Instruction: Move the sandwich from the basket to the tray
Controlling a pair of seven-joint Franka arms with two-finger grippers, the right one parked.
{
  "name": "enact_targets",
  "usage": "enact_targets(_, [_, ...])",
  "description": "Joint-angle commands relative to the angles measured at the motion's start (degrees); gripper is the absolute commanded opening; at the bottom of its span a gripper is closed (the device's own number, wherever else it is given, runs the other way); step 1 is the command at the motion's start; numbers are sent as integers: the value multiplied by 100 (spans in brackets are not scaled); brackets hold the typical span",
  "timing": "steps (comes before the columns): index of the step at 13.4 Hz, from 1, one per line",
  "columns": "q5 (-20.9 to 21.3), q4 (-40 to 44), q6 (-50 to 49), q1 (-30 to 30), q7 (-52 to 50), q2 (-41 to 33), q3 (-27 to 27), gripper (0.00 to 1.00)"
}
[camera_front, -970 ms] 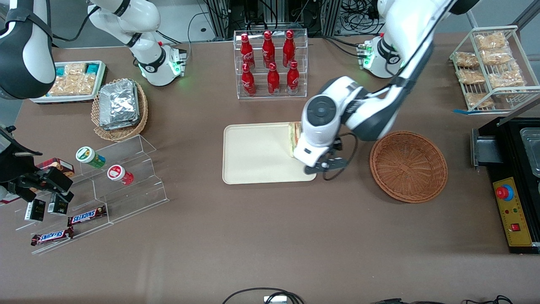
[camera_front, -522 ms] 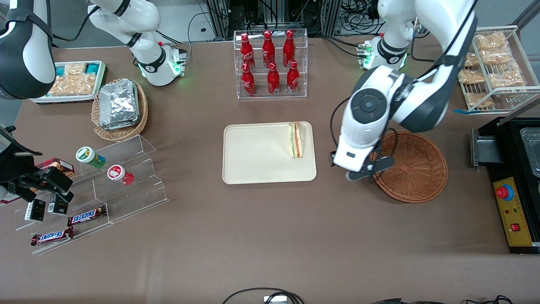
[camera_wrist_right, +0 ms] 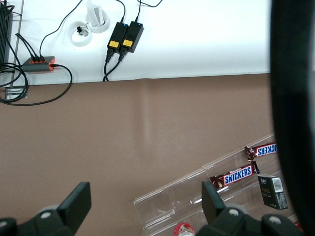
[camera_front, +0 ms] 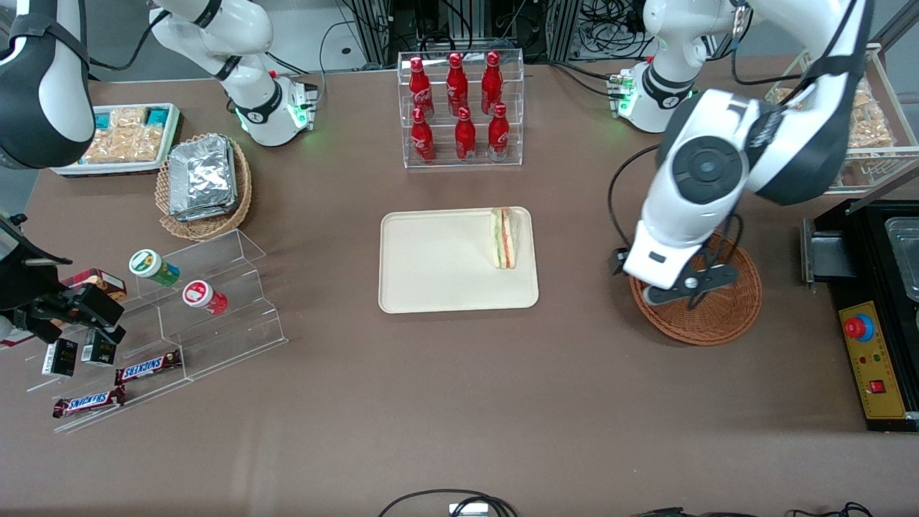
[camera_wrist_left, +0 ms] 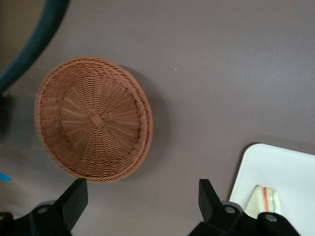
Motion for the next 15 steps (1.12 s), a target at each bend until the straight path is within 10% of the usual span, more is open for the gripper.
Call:
enact_targets(1, [-489,-54,-334,23,1000,-561,540,99])
enact_targets(8, [-1079,-1,-1090,23,3453,-1283,1807,99])
enact_targets(15, [-1184,245,-1319,15,4520,-1398,1852,99])
